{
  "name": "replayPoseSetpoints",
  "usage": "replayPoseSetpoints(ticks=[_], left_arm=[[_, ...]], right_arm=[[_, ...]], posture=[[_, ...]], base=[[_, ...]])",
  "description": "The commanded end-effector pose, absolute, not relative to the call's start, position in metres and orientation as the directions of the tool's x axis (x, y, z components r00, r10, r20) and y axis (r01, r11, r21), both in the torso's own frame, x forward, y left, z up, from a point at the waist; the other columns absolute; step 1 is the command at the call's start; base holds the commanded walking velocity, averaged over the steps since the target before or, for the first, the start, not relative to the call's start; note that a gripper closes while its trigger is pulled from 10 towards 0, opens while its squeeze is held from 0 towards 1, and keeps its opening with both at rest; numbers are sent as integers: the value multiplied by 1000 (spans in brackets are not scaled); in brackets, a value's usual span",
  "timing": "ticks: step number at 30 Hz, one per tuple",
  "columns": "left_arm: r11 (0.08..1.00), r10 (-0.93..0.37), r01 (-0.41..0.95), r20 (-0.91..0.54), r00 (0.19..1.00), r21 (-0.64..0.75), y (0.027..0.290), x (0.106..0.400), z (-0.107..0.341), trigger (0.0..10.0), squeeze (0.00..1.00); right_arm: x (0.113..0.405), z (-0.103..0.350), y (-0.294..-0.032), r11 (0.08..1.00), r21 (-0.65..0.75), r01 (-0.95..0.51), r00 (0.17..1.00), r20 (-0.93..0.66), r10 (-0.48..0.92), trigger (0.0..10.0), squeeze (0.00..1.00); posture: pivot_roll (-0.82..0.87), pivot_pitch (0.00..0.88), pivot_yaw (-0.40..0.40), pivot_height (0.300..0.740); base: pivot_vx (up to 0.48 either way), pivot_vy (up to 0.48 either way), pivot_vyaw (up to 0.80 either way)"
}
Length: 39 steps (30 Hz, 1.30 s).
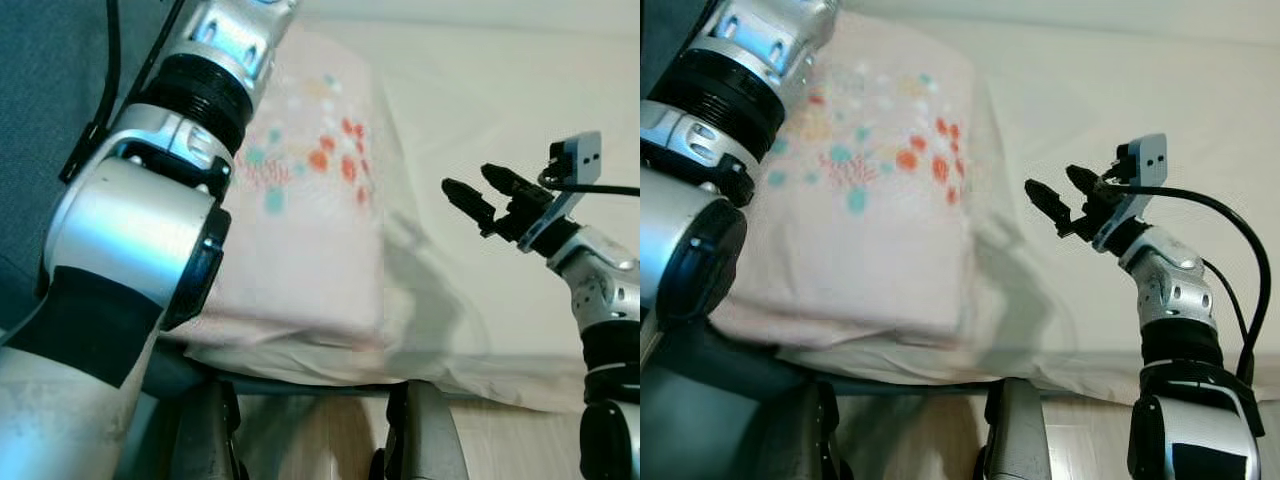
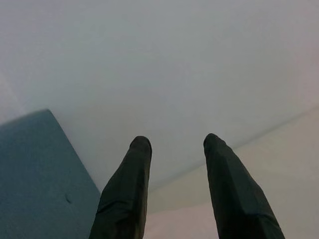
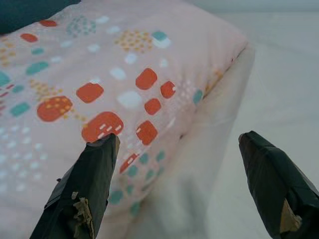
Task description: Clean up the room
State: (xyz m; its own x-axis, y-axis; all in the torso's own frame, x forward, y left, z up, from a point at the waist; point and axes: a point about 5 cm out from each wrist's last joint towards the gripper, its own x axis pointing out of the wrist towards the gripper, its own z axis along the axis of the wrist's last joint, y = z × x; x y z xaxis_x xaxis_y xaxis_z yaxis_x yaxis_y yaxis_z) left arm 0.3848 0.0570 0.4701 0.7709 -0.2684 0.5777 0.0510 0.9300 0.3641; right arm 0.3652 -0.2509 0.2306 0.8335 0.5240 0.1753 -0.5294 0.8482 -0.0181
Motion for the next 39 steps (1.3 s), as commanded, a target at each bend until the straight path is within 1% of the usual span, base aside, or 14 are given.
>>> replayPoseSetpoints(ticks=[1, 3, 6, 8, 9, 11, 12, 13, 14, 15, 18, 24, 32, 39], left_arm=[[943, -245, 48, 586, 772, 331, 63, 386, 470, 10000, 0], [954, -215, 20, 638, 740, 299, 80, 386, 466, 10000, 0], [958, -230, 52, 642, 731, 283, 85, 386, 456, 10000, 0], [945, -294, 127, 613, 734, 301, 89, 385, 431, 10000, 0], [900, -436, 347, 493, 753, 265, 95, 366, 362, 10000, 0], [900, -436, 347, 493, 753, 265, 95, 366, 362, 10000, 0], [879, -476, 413, 442, 760, 237, 98, 352, 335, 10000, 0], [875, -484, 442, 408, 774, 199, 104, 340, 313, 10000, 0], [875, -484, 442, 408, 774, 199, 104, 340, 313, 10000, 0], [883, -469, 439, 385, 795, 169, 109, 328, 295, 10000, 0], [908, -417, 365, 394, 819, 203, 115, 310, 276, 10000, 0], [926, -365, 273, 431, 825, 261, 121, 308, 275, 10000, 0], [932, -327, 260, 281, 902, 252, 135, 276, 236, 10000, 0], [948, -269, 213, 232, 935, 238, 139, 268, 220, 10000, 0]], right_arm=[[363, 227, -252, 850, -4, -526, 837, 176, 518, 10000, 1000], [362, 226, -250, 847, -1, -532, 833, 181, 523, 10000, 1000], [361, 225, -248, 842, 0, -539, 828, 183, 530, 10000, 1000], [358, 222, -244, 832, 6, -554, 818, 187, 544, 10000, 1000], [352, 214, -228, 819, 32, -574, 804, 210, 556, 10000, 1000], [352, 214, -228, 819, 32, -574, 804, 210, 556, 10000, 1000], [349, 210, -219, 819, 42, -572, 804, 226, 550, 10000, 1000], [347, 207, -209, 839, 52, -542, 818, 262, 512, 10000, 490], [347, 207, -209, 839, 52, -542, 818, 262, 512, 10000, 490], [345, 207, -197, 868, 75, -491, 839, 308, 448, 10000, 0], [338, 219, -176, 931, 134, -339, 853, 461, 244, 10000, 0], [331, 231, -178, 975, -5, -223, 833, 519, 193, 10000, 0], [310, 222, -185, 994, 31, -107, 851, 519, 75, 10000, 0], [304, 212, -177, 997, 19, -81, 864, 500, 61, 10000, 0]], posture=[[70, 124, 38, 545], [75, 132, 32, 545], [79, 138, 24, 545], [85, 142, 21, 545], [91, 153, 8, 545], [91, 153, 8, 545], [94, 158, 0, 545], [103, 166, -13, 545], [103, 166, -13, 545], [110, 167, -23, 545], [117, 160, -32, 545], [96, 143, -29, 555], [85, 140, -42, 590], [90, 142, -49, 614]], base=[[0, 0, 0], [0, 0, 0], [0, 0, 0], [0, 0, 0], [0, 0, 0], [0, 0, 0], [0, 0, 0], [0, 0, 0], [0, 0, 0], [0, 0, 0], [0, 0, 0], [0, 0, 0], [0, 0, 0], [0, 0, 0]])
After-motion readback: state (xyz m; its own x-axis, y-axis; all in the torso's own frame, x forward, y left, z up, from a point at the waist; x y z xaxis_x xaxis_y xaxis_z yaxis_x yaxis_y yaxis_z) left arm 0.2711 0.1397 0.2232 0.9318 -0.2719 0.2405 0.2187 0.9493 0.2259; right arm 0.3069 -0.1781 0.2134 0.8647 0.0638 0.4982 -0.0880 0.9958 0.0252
